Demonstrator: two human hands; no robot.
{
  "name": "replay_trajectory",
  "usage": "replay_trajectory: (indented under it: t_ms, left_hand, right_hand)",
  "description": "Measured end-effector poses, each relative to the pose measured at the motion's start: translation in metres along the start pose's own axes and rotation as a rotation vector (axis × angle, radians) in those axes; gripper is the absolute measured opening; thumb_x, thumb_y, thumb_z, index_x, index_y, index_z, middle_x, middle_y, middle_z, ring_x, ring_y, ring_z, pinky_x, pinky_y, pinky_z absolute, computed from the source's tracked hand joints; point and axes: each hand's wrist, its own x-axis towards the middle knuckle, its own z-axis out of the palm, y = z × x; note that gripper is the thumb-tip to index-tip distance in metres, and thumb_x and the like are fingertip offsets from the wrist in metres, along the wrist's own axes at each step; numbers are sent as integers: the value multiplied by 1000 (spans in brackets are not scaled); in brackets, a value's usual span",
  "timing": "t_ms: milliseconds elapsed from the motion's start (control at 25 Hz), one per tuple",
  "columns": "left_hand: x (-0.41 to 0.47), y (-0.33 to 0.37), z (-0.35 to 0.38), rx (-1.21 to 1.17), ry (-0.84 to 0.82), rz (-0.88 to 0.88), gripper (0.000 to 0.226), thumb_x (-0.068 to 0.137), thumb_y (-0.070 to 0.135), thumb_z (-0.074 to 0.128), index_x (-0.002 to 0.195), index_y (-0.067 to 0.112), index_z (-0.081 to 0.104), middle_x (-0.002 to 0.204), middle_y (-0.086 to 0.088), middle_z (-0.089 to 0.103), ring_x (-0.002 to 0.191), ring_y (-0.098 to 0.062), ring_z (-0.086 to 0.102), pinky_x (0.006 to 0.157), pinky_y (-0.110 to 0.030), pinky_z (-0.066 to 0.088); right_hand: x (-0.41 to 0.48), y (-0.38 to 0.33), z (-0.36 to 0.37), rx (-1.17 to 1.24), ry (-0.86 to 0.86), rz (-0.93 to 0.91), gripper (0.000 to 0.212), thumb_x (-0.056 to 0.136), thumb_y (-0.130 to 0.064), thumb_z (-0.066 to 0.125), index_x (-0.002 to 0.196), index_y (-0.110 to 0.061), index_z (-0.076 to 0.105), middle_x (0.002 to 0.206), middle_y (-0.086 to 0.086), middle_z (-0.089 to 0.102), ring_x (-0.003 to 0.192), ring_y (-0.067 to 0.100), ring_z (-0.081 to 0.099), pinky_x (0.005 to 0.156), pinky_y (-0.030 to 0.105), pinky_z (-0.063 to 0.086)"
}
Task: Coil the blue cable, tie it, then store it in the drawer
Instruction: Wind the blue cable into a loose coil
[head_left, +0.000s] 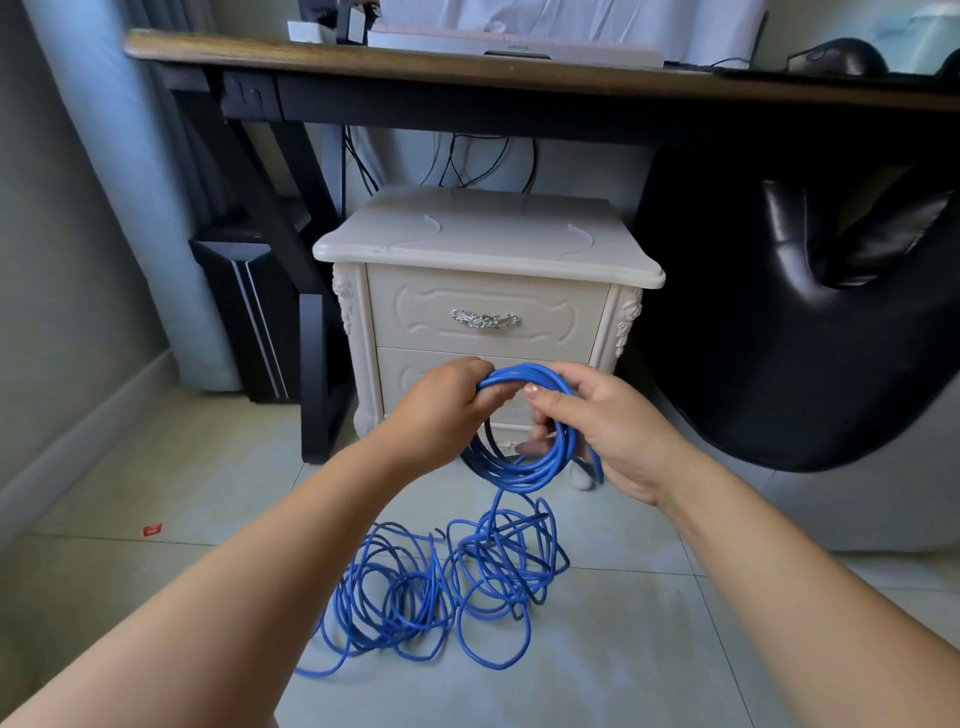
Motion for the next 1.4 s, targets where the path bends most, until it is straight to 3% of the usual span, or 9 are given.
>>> replay_trajectory:
  t_ms: [120,280,400,560,680,760,920,1120,1400]
  left_hand:
    - [-5,3,-3,-200,-26,-40,28,100,28,50,96,4,64,86,-6,70,83,-23,67,82,-37,54]
    - [-9,12,-3,-561,-12,-111,23,100,25,51,89,9,62,71,-2,68,65,-14,68,69,-28,56]
    - [-7,19,4,-536,78,-98,18,97,28,56,98,10,51,61,-1,58,49,-17,55,56,-32,48]
    - [0,17,2,-436,102,-75,7,97,26,57,102,21,58,54,3,47,44,-11,44,53,-39,51]
    - [1,12,-4,-406,138,-157,19,99,24,51,83,18,61,53,0,46,38,-9,46,56,-41,53]
    - [-2,14,-3,-440,150,-194,21,100,24,49,84,13,56,58,-3,44,36,-7,46,53,-36,53]
    - [-2,14,5,-642,141,-254,22,101,23,46,82,14,50,59,4,40,48,-11,41,56,-31,39]
    - [-4,16,4,-1004,-101,-357,18,103,28,46,100,13,55,65,3,50,55,-11,54,57,-25,43]
    - [-12,4,-12,-1174,-468,-341,43,80,35,66,116,12,62,90,-4,64,71,-13,68,68,-29,57]
  right_hand:
    - [-4,-7,-8,115,-123,47,28,91,-27,54,111,-9,65,90,11,70,78,27,71,80,45,59]
    - [-4,-10,-7,124,2,109,43,101,-40,39,84,-6,60,59,9,62,53,22,64,65,34,56]
    - [1,-8,-4,138,45,164,47,102,-46,37,94,-7,62,46,7,49,43,23,58,85,52,49]
    - [-2,-20,-1,171,-34,181,52,87,-59,49,92,-8,59,58,8,52,49,26,59,61,38,57]
    - [-5,-18,-2,-46,-30,109,17,86,-23,69,92,-10,59,74,6,60,65,18,65,68,35,59]
    - [-6,-14,-3,-112,-23,148,5,90,-7,63,93,-9,60,79,8,66,68,17,67,68,33,60]
    - [-9,-16,-4,-99,48,139,19,99,-25,52,96,-9,62,78,10,73,69,22,71,63,37,62]
    - [-1,-3,1,-333,392,-16,40,98,-49,45,78,-20,64,62,0,60,52,13,56,58,28,43]
    - [-1,-4,0,-380,330,9,47,94,-55,49,63,-20,52,50,-8,47,43,8,40,52,26,35]
